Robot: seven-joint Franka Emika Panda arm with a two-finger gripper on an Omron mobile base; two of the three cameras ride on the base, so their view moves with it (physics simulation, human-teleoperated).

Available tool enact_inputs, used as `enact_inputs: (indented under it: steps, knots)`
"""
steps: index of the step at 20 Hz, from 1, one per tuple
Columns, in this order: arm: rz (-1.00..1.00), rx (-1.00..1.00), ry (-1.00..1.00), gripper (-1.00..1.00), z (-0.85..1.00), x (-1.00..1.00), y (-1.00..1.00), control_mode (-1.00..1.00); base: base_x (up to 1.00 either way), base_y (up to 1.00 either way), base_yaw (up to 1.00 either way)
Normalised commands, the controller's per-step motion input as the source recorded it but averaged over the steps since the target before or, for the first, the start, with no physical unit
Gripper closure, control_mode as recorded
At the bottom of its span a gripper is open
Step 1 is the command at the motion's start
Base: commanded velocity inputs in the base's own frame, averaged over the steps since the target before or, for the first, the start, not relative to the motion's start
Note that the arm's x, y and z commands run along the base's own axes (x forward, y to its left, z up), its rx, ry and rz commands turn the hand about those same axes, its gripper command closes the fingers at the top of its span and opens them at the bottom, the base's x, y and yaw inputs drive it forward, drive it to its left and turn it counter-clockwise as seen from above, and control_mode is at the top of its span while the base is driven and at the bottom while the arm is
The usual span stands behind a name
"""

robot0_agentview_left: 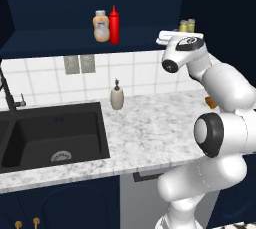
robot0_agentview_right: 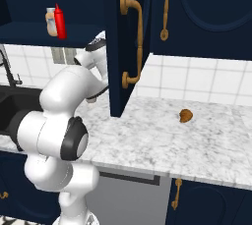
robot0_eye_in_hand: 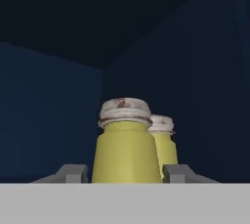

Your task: Put the shaker and condiment bottle from the counter next to their counterparts in the cabinet.

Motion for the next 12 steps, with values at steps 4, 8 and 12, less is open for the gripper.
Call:
enact_inputs:
  steps: [4,8,12]
  knots:
    - [0.00,0.00,0.00,-1.00,-0.25,0.06,0.00,-1.00,0.00,0.00,0.00]
    - [0.00,0.00,0.00,-1.00,-0.23,0.00,0.00,-1.00,0.00,0.00,0.00]
    - [0.00,0.00,-0.03,-1.00,-0.14,-0.21,0.00,-1.00,0.00,0.00,0.00]
